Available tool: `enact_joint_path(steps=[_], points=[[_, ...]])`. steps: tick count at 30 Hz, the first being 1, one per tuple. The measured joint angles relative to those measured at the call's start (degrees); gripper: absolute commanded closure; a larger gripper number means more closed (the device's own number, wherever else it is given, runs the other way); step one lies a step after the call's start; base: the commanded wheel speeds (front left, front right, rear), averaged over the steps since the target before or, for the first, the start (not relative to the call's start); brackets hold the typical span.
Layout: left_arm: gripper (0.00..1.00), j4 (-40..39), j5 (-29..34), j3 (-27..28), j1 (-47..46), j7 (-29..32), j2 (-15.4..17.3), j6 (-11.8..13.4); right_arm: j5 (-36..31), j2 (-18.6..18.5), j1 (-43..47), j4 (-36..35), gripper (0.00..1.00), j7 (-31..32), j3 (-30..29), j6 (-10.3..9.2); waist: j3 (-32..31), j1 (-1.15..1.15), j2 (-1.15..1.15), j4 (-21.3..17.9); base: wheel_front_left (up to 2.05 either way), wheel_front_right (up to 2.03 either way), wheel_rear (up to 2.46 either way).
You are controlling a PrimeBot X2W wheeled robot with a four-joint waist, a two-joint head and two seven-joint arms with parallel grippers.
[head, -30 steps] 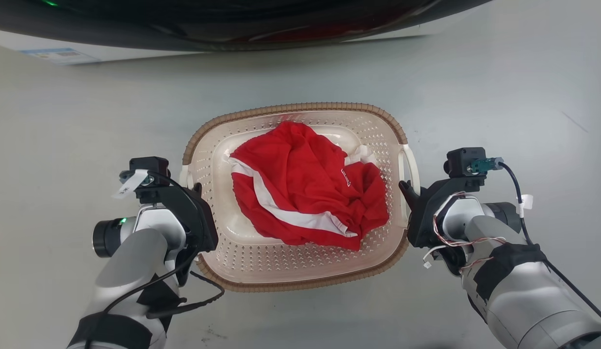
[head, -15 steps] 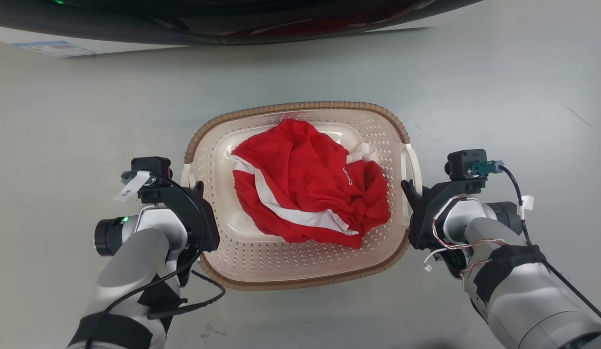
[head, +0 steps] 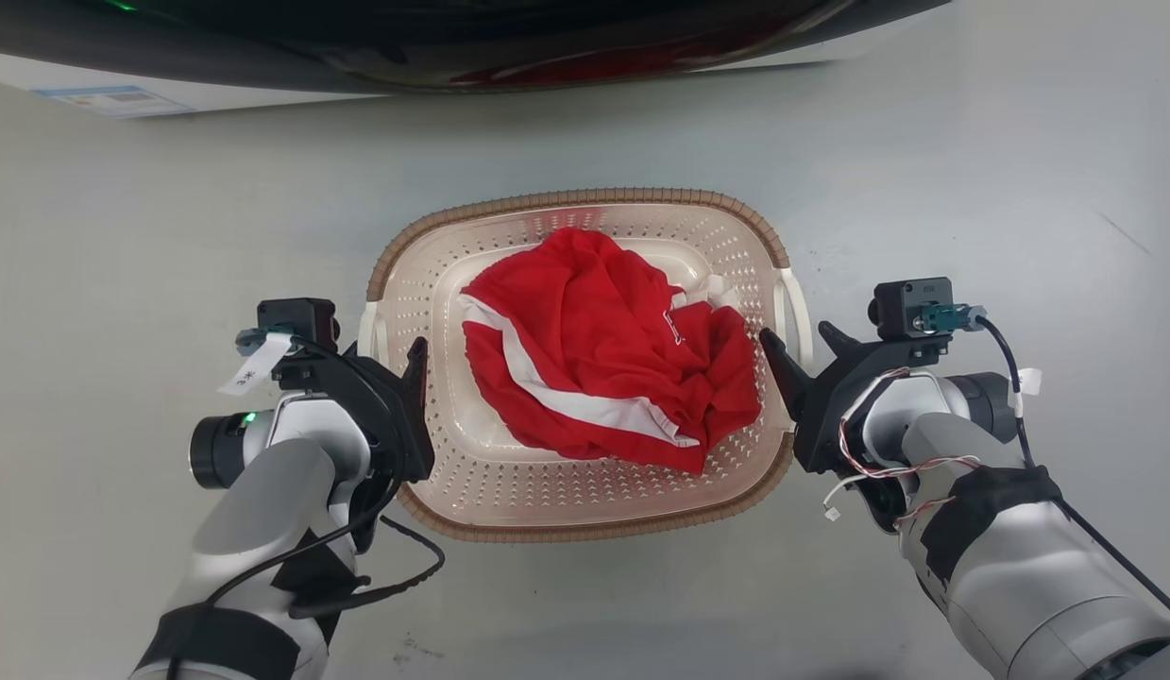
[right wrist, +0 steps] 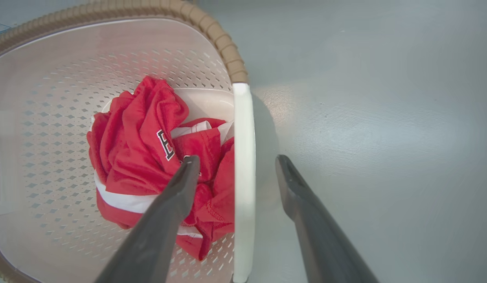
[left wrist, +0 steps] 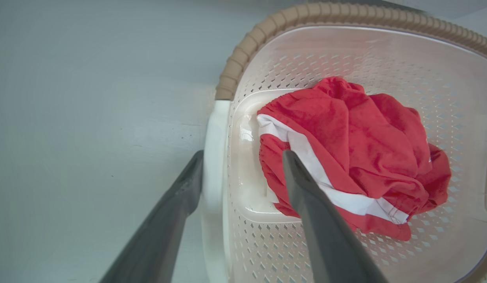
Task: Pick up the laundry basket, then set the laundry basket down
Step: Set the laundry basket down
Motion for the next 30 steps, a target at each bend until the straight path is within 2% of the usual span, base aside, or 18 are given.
enact_joint_path(steps=[5,15,30], points=[[0.00,0.30,-0.58,-0.87,0.05,-0.20,0.00,0.53,-0.01,0.00,0.05,0.46,0.00,-1.09,0.11,0.00,-1.01,0.00,-0.01,0.08,0.00,0.00,0.00],[0.00,1.43,-1.19,-0.48,1.39,-4.61,-0.02,0.89,0.00,-0.80,0.55,0.66,0.00,-5.65,-0.08,0.00,-4.70,0.00,-0.01,0.10,0.00,0.00,0.00],[0.00,2.04,-0.48,-1.07,6.69,-11.58,0.00,-0.67,-0.40,-1.71,5.70,-1.53,0.00,-10.60,-0.14,0.02,-14.58,0.00,-0.01,0.08,0.00,0.00,0.00]])
